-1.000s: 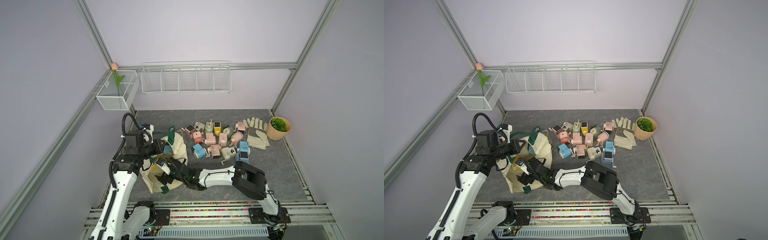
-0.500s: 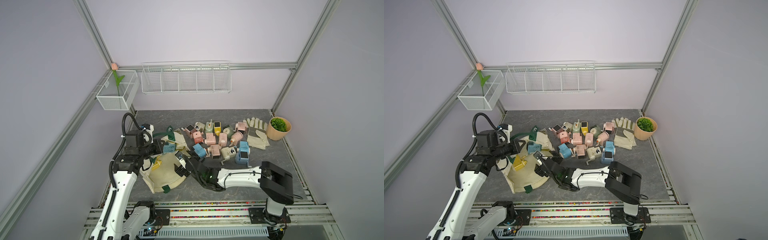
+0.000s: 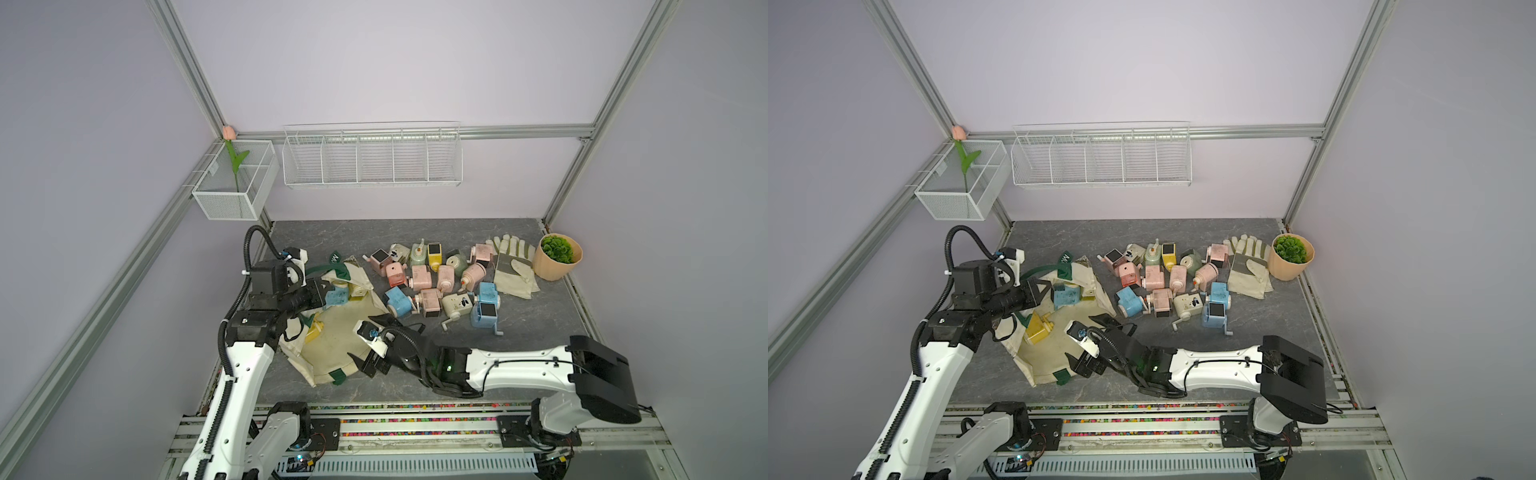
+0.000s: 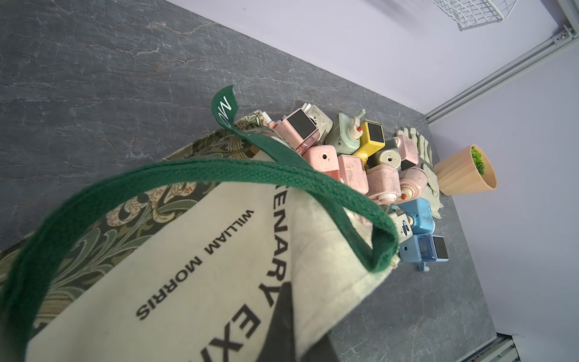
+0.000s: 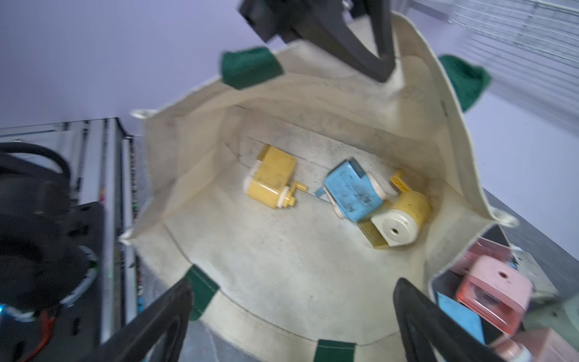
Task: Take out the pencil sharpeners from the tote bags
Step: Pick up the pencil sharpener from the canvas bag.
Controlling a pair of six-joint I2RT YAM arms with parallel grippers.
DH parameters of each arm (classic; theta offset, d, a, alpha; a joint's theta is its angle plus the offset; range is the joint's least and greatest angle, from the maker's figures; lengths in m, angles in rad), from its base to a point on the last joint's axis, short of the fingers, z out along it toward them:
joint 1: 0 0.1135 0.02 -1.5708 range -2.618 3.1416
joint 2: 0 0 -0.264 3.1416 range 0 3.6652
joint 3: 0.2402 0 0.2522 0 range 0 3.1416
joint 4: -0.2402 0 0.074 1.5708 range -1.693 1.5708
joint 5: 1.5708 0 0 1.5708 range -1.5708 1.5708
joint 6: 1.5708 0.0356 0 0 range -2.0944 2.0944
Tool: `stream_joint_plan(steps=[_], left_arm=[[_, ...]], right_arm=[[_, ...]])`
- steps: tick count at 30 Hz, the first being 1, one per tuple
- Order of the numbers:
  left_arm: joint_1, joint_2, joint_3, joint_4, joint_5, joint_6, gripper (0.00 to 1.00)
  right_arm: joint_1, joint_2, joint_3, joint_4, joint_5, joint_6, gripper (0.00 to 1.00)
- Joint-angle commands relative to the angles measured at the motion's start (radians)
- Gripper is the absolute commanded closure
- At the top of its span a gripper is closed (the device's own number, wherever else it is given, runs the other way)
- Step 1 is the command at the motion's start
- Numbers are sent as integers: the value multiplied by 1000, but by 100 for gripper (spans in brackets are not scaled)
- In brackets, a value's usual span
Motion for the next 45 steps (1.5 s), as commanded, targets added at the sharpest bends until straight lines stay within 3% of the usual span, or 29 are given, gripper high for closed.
stream_joint_plan(steps=[1, 9, 23, 29, 34, 45], left_arm=[[-1, -16, 22, 26, 13, 3, 100], [0, -19, 21, 27, 18, 1, 100], [0, -19, 21, 29, 21, 3, 100], [1, -19, 21, 29, 20, 4, 100], [0, -18, 20, 29, 19, 4, 100], [1, -16, 19, 30, 27, 2, 100]], right_arm=[[15, -6, -20, 49, -114, -40, 1], [28, 70, 47, 25, -134, -31, 7], [4, 421, 316, 37, -120, -10, 8], [-51, 528, 400, 77, -159, 24, 7], [-102, 629, 494, 69, -220, 57, 0], [-120, 820, 687, 107, -283, 42, 10]])
